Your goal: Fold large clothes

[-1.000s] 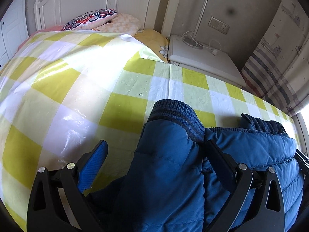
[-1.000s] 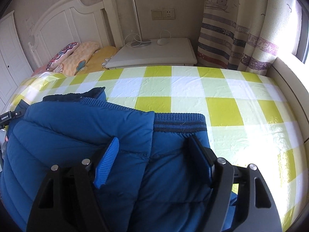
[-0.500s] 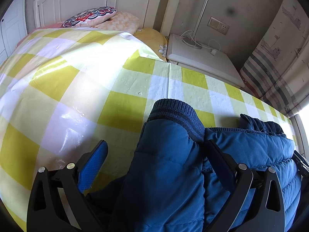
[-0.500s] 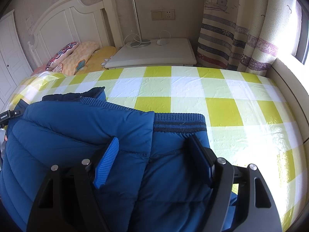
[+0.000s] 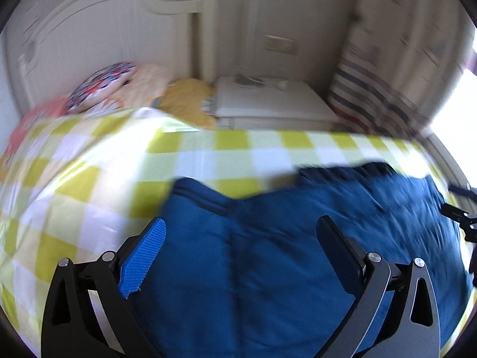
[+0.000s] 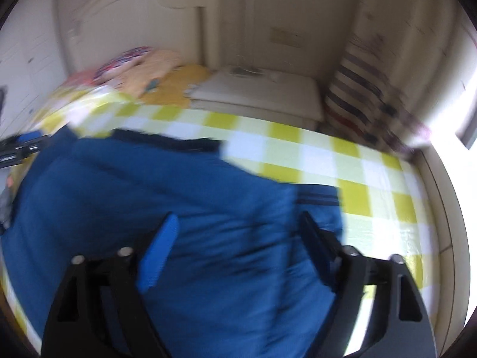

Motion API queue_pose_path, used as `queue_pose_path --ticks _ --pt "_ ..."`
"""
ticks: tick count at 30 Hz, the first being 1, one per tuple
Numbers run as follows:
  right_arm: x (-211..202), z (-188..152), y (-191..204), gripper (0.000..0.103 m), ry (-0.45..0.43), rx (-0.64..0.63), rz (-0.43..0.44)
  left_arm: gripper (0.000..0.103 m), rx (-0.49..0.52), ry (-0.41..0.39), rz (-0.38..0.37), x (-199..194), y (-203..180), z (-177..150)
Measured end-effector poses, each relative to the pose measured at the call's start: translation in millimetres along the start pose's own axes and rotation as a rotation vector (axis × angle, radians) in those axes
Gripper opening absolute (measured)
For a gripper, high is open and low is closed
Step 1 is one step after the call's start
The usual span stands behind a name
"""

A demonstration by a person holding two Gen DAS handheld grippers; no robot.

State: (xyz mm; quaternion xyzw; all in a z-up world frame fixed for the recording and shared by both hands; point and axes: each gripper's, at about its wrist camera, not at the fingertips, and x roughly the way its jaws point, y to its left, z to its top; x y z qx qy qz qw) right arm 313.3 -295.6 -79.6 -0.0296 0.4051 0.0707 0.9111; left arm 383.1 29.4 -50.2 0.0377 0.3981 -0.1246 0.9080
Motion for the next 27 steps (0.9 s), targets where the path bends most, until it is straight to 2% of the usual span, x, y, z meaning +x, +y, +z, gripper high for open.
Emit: queue_pose_path --ticks 3,7,11,13,15,17,20,23,25,27 --pt "26.7 -18.1 32.1 0.097 0.073 -0.091 -0.007 0.099 0.097 0.103 0.055 36.9 -28.1 -20.2" --pt "33.2 -16.2 12.2 0.098 0.095 0.019 0.066 0.099 0.055 0.137 0.032 42.5 -20.9 -17.6" --pt "8.8 -9.6 10.3 0.097 0.069 0.023 0.034 0.099 0.078 0.089 0.084 12.3 -23.1 -19.6" --pt "-8.8 -11.9 7.5 0.097 0.031 0.03 0.052 0.099 0.057 0.041 0.041 -16.0 -20.4 -24.2" --pt "-31.8 -28.0 -4.2 0.097 -0.018 0.072 0.087 0.099 -0.016 0.008 -0.037 -46.6 -2.3 -38.7" --pt "-50.5 -55.4 -17.6 0.098 -0.034 0.121 0.131 0.099 -0.066 0.004 -0.092 -64.6 15.5 -56.9" --pt "-79.6 -115.8 -33.4 0.098 -0.034 0.166 0.231 0.099 -0.139 0.006 -0.181 -94.3 52.3 -106.4" --pt "-101.7 -176.8 -50.8 0.098 -0.021 0.239 0.258 0.099 -0.165 0.047 -0.182 -109.6 79.4 -159.9" --pt "-110.1 -205.3 -61.6 0.098 -0.03 0.312 0.278 0.099 -0.177 0.075 -0.205 -108.6 84.8 -178.8" --pt "-112.5 -225.0 -73.5 0.098 -0.058 0.411 0.337 0.099 -0.196 0.103 -0.228 -98.6 83.9 -190.4"
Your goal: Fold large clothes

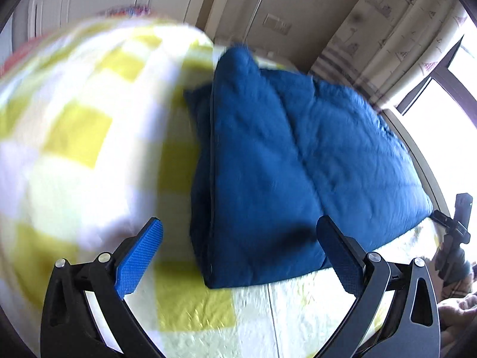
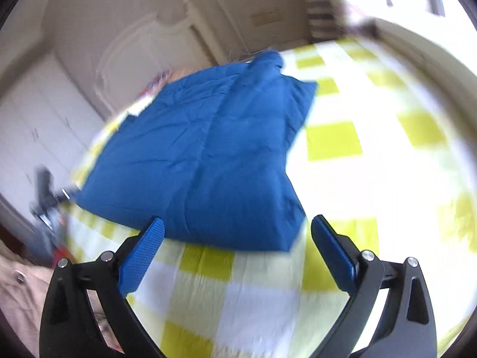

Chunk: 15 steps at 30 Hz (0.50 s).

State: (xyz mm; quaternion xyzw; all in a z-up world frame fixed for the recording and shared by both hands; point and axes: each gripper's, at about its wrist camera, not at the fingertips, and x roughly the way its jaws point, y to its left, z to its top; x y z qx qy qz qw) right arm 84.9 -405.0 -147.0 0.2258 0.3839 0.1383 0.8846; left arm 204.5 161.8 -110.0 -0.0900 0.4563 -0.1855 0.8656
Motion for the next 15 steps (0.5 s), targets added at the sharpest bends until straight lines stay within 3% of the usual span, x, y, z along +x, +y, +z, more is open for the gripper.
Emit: queue_pose_path --ticks 2,3,4,6,8,9,12,15 --pt "2.3 -1.5 -3.1 0.097 -0.02 0.011 0.019 0.099 -0.009 -0.02 -0.019 9.8 -1.9 0.8" --pt "7.2 1.5 -4.1 0.089 -0.017 0.007 0.01 0.099 -0.017 -0.024 -0.029 13.8 -2.4 3.8" --pt "13.7 5.1 -5.0 0.088 0.001 0.011 0.003 0.099 -0.021 -0.02 -0.054 17.4 -4.4 7.3" --pt "19.1 13.9 5.0 0.06 0.013 -0.022 0.018 0.099 -0.004 -0.014 -0.033 26.1 -13.8 13.4" --pt "14.3 16.6 19.5 0.047 -0.007 -0.09 -0.046 0.093 -0.003 -0.006 -0.012 28.8 -20.3 14.2" --pt "13.6 15.8 25.6 0.04 -0.004 -0.104 -0.073 0.083 -0.015 -0.012 -0.024 26.5 -23.1 12.2" --pt "7.7 5.1 32.3 0.032 -0.031 -0.086 -0.089 0.068 0.001 -0.042 -0.024 13.8 -27.1 1.3" --pt "-1.1 -13.2 34.0 0.031 -0.055 -0.056 -0.082 0.066 0.002 -0.054 -0.037 1.9 -28.1 -15.0"
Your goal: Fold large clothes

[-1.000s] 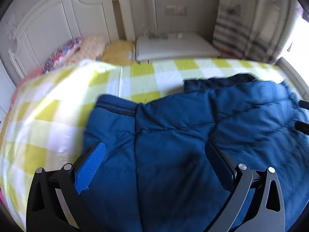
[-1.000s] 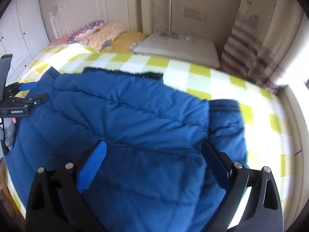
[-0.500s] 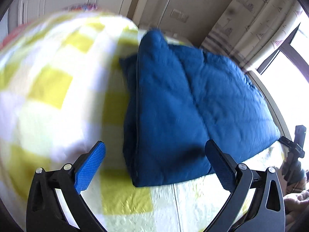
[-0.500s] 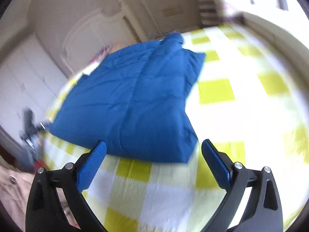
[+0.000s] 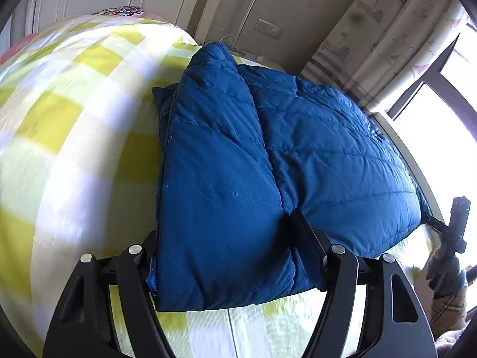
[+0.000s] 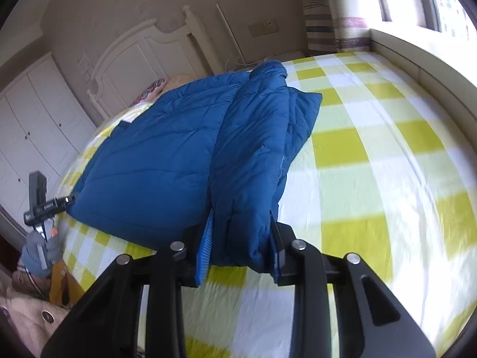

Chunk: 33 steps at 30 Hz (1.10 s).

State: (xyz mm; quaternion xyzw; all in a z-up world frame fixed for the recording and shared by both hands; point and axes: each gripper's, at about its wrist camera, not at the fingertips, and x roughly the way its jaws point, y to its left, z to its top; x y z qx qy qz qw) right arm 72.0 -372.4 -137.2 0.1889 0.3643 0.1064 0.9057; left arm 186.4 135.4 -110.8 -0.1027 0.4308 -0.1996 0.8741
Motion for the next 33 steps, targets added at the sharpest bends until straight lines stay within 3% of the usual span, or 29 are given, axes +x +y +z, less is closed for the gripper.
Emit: queue_pose_path --ticks 8,10,11,12,14,17,20,23,26,29,32,33 --pt "-56.6 -62.4 18.3 0.031 0.039 -0.035 0.064 0.066 0.018 0.026 -0.018 -49.3 -1.4 -57.5" --pt "-66.5 -72.2 19.6 0.036 0.06 -0.044 0.083 0.072 0.014 0.029 -0.025 -58.9 0.1 -69.2" --pt "-71.9 -74.6 19.7 0.044 0.067 -0.057 0.081 0.077 0.008 0.023 -0.011 -62.2 2.7 -69.9" --pt "-78.0 -71.7 18.9 0.048 0.052 -0.063 0.06 0.086 0.001 0.003 0.015 -66.9 6.0 -67.8" --pt "-94.9 -53.3 15.1 0.056 -0.036 -0.046 0.017 0.089 -0.026 -0.085 0.064 -83.8 12.4 -54.3" --pt "-113.5 -5.9 29.1 0.059 -0.185 -0.065 0.005 0.094 -0.033 -0.272 0.054 -115.3 -4.9 -6.8" --pt "-86.0 40.7 67.0 0.066 -0.18 -0.186 0.001 0.095 0.083 -0.302 0.088 -106.1 -47.4 41.0" --pt "-31.1 81.4 107.1 0.069 -0.109 -0.287 0.017 0.095 0.158 -0.279 0.131 -66.5 -90.9 88.0" --pt "29.1 115.1 136.3 0.069 -0.026 -0.339 0.007 0.096 0.222 -0.146 0.174 -1.7 -129.8 127.1" --pt "90.9 137.1 161.1 0.068 0.07 -0.385 -0.011 0.096 0.285 -0.039 0.197 50.6 -147.5 137.9" --pt "139.3 127.9 168.7 0.053 0.177 -0.428 -0.101 0.096 0.341 0.044 0.275 99.7 -142.1 130.8" --pt "153.1 120.4 165.6 0.053 0.207 -0.447 -0.14 0.096 0.355 0.07 0.297 113.8 -137.9 126.2"
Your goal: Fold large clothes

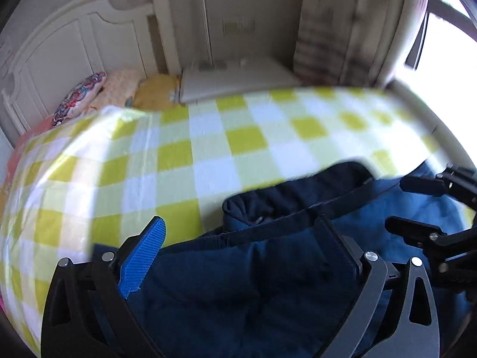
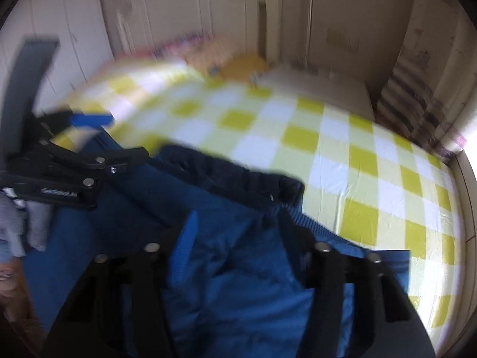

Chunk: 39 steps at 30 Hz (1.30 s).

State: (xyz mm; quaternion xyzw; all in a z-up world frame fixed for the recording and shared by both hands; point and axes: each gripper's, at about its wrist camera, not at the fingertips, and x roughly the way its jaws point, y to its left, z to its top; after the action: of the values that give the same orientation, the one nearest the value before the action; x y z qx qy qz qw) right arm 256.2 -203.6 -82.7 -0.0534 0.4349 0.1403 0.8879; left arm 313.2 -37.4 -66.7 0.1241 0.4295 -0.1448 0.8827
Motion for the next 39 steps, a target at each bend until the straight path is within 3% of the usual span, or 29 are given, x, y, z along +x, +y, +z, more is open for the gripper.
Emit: queue_pose_path --ticks 2,3,7,12,14,16,18,19,21,22,24,28,31,32,35,36,39 --pt "23.3 -9.2 -2.9 0.055 0.018 0.005 -0.007 0.099 0.002 0.078 0.007 33.8 3.3 -13.2" --pt "25.6 -10.4 -6.1 0.056 0.004 0.025 0.004 0.099 -0.043 0.112 -0.039 46.8 10.8 -14.7" --pt "31.0 -11.6 -7.9 0.059 -0.004 0.023 0.014 0.099 -0.123 0.131 -0.132 56.6 28.9 -16.9" --pt "28.3 -11.7 -10.8 0.066 -0.012 0.034 0.069 0.099 -0.116 0.106 -0.127 51.5 28.2 -24.4" --pt "10.9 -6.2 -10.3 0.066 -0.026 0.024 0.016 0.099 -0.112 0.101 -0.122 50.6 25.9 -23.8" --pt "-16.6 -0.8 -22.4 0.066 -0.107 0.04 -0.082 0.099 -0.11 0.097 -0.121 49.8 24.9 -22.8" --pt "-27.6 -0.5 -46.2 0.071 -0.143 0.12 -0.092 0.099 -0.109 0.097 -0.12 50.6 24.5 -20.3" --pt "-24.3 -2.5 -56.2 0.073 -0.133 0.145 -0.097 0.099 -0.11 0.098 -0.121 51.0 24.8 -19.7" --pt "15.4 -20.7 -80.9 0.075 -0.001 0.194 -0.145 0.099 -0.113 0.097 -0.127 50.2 25.1 -20.3" --pt "29.9 -28.2 -89.4 0.075 0.034 0.238 -0.107 0.099 -0.119 0.096 -0.138 49.7 25.6 -20.3" --pt "35.3 -34.8 -106.8 0.076 0.026 0.331 -0.01 0.099 -0.118 0.093 -0.139 49.2 26.0 -20.9" --pt "30.3 -33.5 -105.8 0.076 0.014 0.329 -0.019 0.099 -0.114 0.093 -0.135 49.3 25.5 -20.7" --pt "-11.6 -30.5 -85.0 0.076 -0.064 0.308 -0.119 0.099 -0.111 0.091 -0.13 51.3 24.7 -19.8" --pt "-25.3 -29.8 -74.9 0.077 -0.1 0.284 -0.09 0.099 -0.111 0.091 -0.131 51.5 24.6 -19.6" --pt "-54.5 -32.1 -23.6 0.095 -0.146 0.139 -0.064 0.099 -0.112 0.091 -0.133 52.4 24.6 -18.7" --pt "-52.3 -36.6 -5.7 0.1 -0.127 0.081 -0.068 0.099 -0.112 0.091 -0.132 52.2 24.4 -18.9" --pt "-5.8 -59.5 32.2 0.101 0.031 -0.065 -0.07 0.099 -0.123 0.086 -0.152 49.1 27.2 -18.0"
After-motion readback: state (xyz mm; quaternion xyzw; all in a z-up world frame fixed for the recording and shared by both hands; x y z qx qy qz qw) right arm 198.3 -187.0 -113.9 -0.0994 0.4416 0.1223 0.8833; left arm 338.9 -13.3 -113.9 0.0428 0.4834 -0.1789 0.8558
